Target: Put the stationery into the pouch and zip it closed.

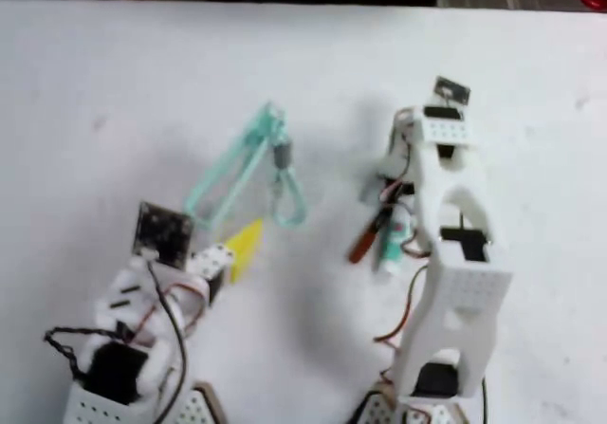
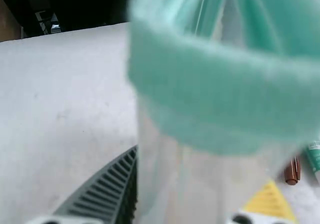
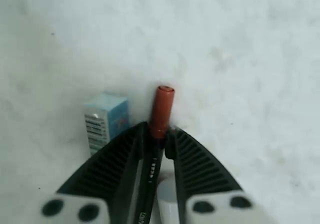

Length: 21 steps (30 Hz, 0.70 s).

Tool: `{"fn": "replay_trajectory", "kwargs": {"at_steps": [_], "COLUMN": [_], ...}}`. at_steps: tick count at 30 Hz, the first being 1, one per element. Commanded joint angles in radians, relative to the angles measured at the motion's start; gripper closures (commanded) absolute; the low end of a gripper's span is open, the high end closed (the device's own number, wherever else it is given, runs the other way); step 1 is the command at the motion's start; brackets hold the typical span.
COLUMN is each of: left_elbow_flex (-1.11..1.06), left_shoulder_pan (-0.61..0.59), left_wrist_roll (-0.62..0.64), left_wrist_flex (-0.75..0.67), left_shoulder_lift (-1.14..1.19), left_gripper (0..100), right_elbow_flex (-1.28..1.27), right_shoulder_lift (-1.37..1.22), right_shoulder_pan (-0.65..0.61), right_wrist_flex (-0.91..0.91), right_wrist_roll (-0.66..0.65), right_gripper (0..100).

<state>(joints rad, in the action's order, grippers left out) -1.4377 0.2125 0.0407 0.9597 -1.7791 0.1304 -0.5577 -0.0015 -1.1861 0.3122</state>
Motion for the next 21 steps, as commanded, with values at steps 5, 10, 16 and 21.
{"fn": "replay_trajectory", "kwargs": {"at_steps": [5, 10, 16, 21], "left_elbow_flex": [0.015, 0.015, 0.015, 0.015], "left_shoulder_pan": [0.012, 0.012, 0.012, 0.012], "left_wrist_roll": [0.040, 0.054, 0.054, 0.052], "left_wrist_flex": [0.012, 0.012, 0.012, 0.012], "left_shoulder_lift": [-0.001, -0.001, -0.001, -0.001], "left_gripper": [73, 73, 73, 73], "right_elbow_flex": [0.175, 0.423, 0.713, 0.873], "right_shoulder_lift": [0.125, 0.272, 0.437, 0.558], "right_shoulder_pan": [-0.001, -0.005, -0.008, -0.071], "right_wrist_flex": [-0.139, -0.328, -0.455, -0.490], "right_wrist_roll": [0.000, 0.000, 0.000, 0.000], "right_gripper": [98.2, 98.2, 98.2, 98.2]}}
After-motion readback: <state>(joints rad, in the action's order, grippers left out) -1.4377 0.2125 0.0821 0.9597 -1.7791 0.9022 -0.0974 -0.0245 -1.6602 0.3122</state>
